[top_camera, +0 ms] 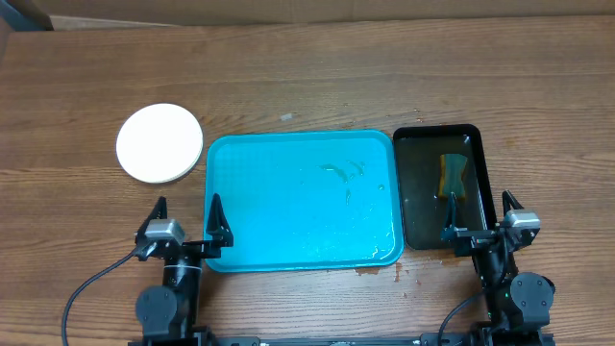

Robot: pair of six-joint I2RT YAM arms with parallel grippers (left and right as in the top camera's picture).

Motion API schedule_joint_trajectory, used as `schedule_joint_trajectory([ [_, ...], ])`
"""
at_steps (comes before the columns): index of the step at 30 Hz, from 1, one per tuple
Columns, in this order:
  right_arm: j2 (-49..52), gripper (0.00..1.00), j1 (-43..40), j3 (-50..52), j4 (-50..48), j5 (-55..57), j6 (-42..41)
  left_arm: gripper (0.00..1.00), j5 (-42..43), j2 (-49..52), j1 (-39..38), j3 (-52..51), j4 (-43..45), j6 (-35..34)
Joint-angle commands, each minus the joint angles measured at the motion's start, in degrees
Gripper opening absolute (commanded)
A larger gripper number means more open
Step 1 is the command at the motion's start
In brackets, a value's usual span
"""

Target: Clean dirty plates on tray and stack at the side

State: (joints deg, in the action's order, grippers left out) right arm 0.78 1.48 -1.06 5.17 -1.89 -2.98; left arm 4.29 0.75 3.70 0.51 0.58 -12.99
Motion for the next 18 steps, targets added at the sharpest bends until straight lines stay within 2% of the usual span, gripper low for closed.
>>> schedule_joint_trajectory([
  [1,-0.61,1.0,-0.26,0.59,-0.35,0.74,0.04,1.0,-0.48,-0.55,-0.52,-0.24,-4.85,1.46],
  [10,-0.61,1.0,-0.26,0.59,-0.35,0.74,0.04,1.0,-2.34,-0.55,-0.52,-0.24,-5.03,8.52],
  [18,-0.61,1.0,-0.26,0.59,-0.35,0.74,0.04,1.0,-1.92,-0.55,-2.56,-0.24,-4.9,8.76],
])
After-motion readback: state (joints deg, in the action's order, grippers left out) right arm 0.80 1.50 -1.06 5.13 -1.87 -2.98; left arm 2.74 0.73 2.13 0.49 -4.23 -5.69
